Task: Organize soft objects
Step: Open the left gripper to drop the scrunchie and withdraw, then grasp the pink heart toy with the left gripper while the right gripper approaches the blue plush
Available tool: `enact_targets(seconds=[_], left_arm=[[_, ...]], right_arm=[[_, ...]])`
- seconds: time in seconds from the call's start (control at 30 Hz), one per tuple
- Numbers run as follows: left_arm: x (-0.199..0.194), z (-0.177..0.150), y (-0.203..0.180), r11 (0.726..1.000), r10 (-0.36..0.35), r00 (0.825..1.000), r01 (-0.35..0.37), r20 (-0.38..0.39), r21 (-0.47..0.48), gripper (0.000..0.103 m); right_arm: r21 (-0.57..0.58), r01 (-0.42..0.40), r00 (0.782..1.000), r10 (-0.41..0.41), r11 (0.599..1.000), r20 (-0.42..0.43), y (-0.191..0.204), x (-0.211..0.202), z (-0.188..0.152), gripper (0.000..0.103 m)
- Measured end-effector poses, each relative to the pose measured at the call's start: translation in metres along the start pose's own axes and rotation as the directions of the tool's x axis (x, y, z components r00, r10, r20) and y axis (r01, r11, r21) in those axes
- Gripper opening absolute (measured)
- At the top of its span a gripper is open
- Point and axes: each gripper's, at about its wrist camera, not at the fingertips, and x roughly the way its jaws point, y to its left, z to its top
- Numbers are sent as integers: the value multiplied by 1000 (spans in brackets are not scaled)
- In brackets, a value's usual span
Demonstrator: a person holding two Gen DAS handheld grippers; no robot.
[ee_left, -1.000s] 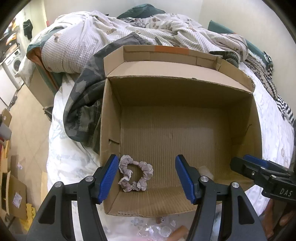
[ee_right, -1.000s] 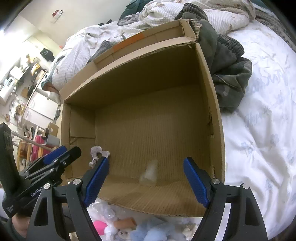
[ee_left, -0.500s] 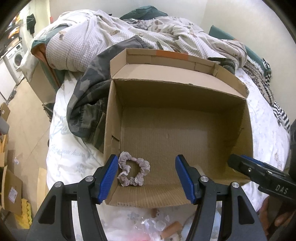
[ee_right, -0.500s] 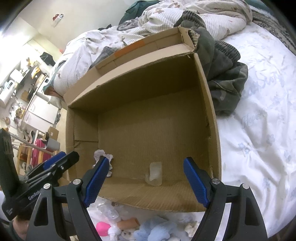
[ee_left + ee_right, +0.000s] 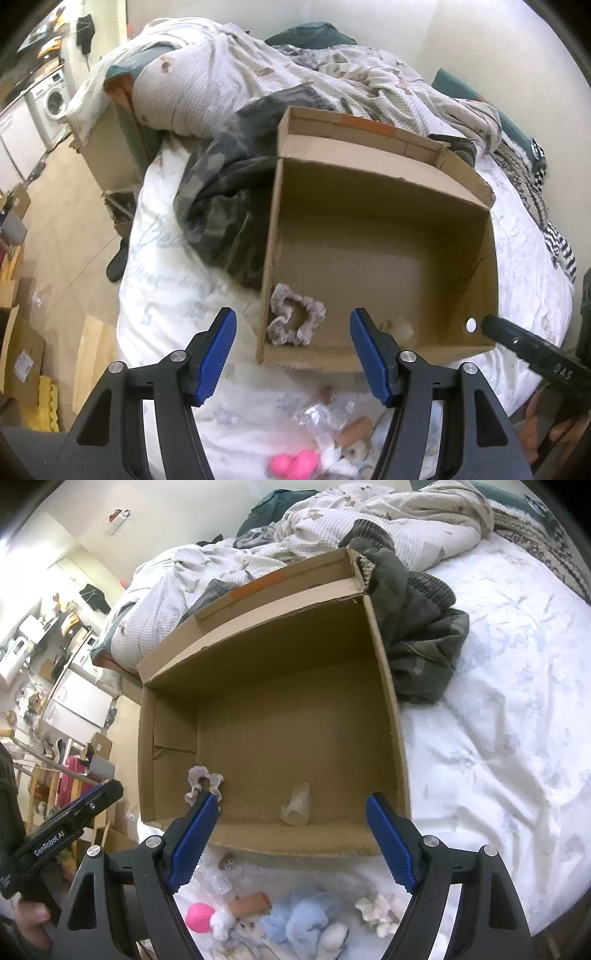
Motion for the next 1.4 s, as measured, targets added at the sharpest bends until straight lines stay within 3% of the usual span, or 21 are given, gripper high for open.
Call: enact_targets(seconds=[0.5, 0.63, 0.7, 0.77, 0.87, 0.97, 1.17, 1.2, 1.3, 1.37, 1.4], left_arm=[[-11, -36, 33, 996, 46, 998, -48, -34, -73, 61], [-7, -47, 42, 993, 63, 995, -70, -76, -92, 61], [1, -60, 41, 995, 62, 989, -72, -134, -71, 61], [12, -72, 37, 997, 37, 978, -49, -205, -54, 61], [34, -94, 28, 999, -23, 940, 7, -340, -47, 61], [51, -114, 15, 1000, -27, 903, 24, -430, -13, 61], [64, -120, 1, 999, -26, 889, 44, -457, 28, 60], [66, -120, -1, 998, -28, 886, 48, -462, 30, 59], [70, -123, -5, 998, -36, 879, 59, -475, 33, 40], [69, -122, -6, 998, -27, 887, 52, -461, 42, 35], [66, -120, -7, 997, -29, 891, 55, -453, 46, 18]], right_arm=[[18, -6, 1000, 6, 1000, 9, -18, -28, -29, 87], [37, 4, 1000, -4, 999, 5, -24, -31, -36, 87], [52, 9, 1000, -8, 999, -4, -28, -31, -39, 87], [60, 20, 1000, -19, 998, -20, -30, -28, -42, 87], [58, 31, 999, -29, 998, -35, -28, -26, -46, 87], [41, 35, 999, -33, 999, -43, -22, -23, -48, 87], [7, 45, 997, -44, 999, -65, -14, -18, -52, 87], [4, 47, 997, -47, 999, -67, -13, -17, -52, 87], [7, 49, 996, -48, 999, -73, -15, -15, -52, 87], [10, 48, 996, -47, 999, -75, -15, -15, -52, 87], [11, 47, 996, -46, 999, -76, -15, -15, -52, 87]])
